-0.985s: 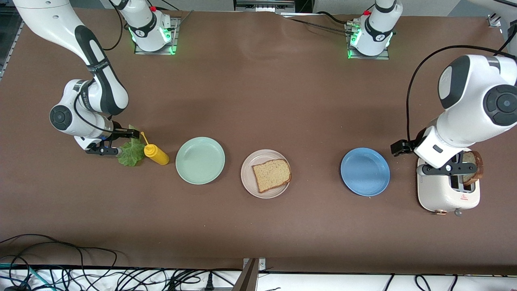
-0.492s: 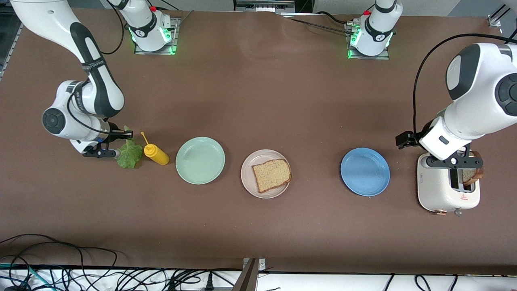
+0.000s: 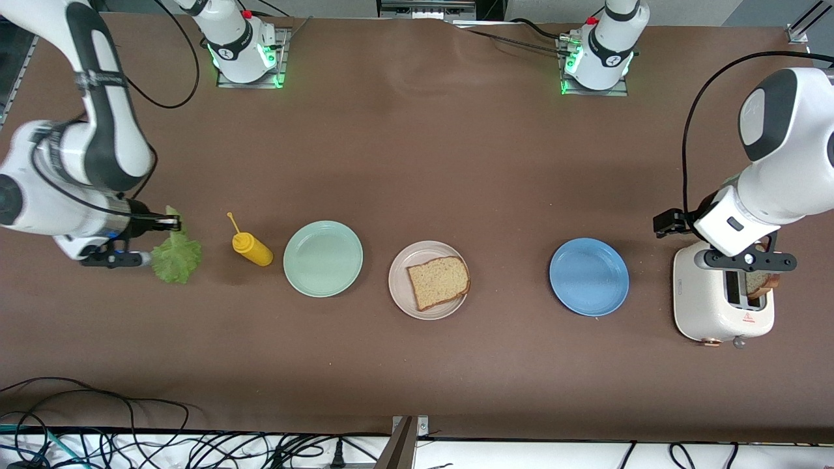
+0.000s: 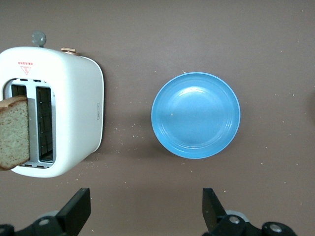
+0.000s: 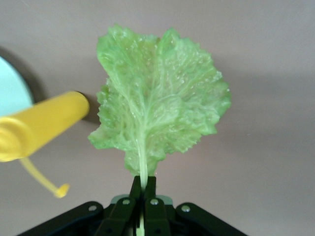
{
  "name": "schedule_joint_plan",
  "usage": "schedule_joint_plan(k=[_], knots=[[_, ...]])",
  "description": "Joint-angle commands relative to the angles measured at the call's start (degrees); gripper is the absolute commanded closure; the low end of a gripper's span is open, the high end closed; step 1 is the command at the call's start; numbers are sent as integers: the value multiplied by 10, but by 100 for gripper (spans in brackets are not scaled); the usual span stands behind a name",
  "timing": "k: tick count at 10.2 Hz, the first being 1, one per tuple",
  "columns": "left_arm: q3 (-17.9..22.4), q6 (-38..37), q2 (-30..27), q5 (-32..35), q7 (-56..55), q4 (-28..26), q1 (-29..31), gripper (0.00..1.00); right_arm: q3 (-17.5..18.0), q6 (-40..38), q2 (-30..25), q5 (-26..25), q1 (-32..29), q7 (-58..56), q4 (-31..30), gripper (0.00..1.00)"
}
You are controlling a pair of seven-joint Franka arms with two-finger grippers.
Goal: Make sandwich on beige plate with both arms
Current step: 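Lift the lettuce leaf up with the right gripper, then carry the lettuce onto the bread on the beige plate with the right gripper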
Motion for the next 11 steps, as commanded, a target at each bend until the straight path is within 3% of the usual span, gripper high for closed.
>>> schedule_joint_plan(k=[1,3,6,9,11], knots=[[-2,-7,-5,-9,17,-4,5,0,6,-73,8,10,3,52,79,100],[-2,-7,-5,-51,18,-5,8,0,36,-73,16,24,34,176,119,100],[-2,-7,-6,-53,19,-5,11,0,42,-48,45,24,137,399,137,100],[-2,-7,-5,-53,19,-5,11,0,42,50,83,25,230,625,137,100],[-2,-7,-4,-53,19,-5,12,0,42,156,124,25,284,782,138,100]])
